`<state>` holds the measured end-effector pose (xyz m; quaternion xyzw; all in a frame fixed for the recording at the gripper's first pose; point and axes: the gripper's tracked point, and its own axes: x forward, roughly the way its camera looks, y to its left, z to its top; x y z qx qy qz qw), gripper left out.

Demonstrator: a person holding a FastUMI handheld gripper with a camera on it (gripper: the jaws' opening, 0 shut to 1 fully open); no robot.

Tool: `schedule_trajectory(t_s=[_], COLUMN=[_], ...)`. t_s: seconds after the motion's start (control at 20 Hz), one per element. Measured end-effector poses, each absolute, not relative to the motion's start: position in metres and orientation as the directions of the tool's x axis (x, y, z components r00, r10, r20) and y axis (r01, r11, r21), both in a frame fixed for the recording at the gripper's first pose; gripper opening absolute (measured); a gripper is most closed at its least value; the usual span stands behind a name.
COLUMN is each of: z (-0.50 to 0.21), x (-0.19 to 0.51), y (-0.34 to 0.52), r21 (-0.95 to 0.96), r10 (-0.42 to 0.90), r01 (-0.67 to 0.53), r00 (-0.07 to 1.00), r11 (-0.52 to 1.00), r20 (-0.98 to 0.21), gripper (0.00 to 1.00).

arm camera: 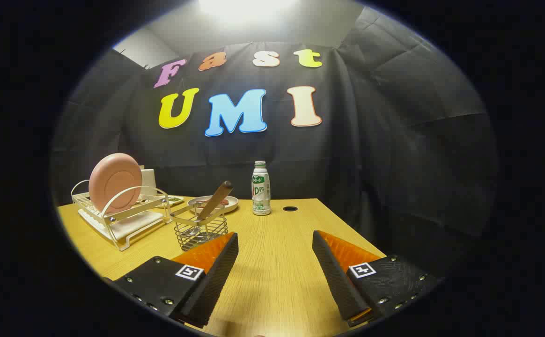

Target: Take the plate from the dish rack, then take the spoon from the basket and place it into the plate.

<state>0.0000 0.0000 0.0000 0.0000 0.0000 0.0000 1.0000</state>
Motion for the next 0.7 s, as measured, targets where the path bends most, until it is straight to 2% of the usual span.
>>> schedule_trajectory(t_s=[0.4, 0.55, 0.7], z=[0.0, 0.029, 0.045], x=[0.028, 0.057, 0.078], y=[0.004, 0.001, -0.001], r21=[-0.002, 0.017, 0.022], r10=[0.008, 0.009, -0.006], r01=[-0.008, -0.01, 0.004], r00=[1.0, 0.997, 0.996], r11=[1.0, 1.0, 1.0], r20=[-0.024, 0.074, 0.084], gripper=[0.95, 0.95, 0.95])
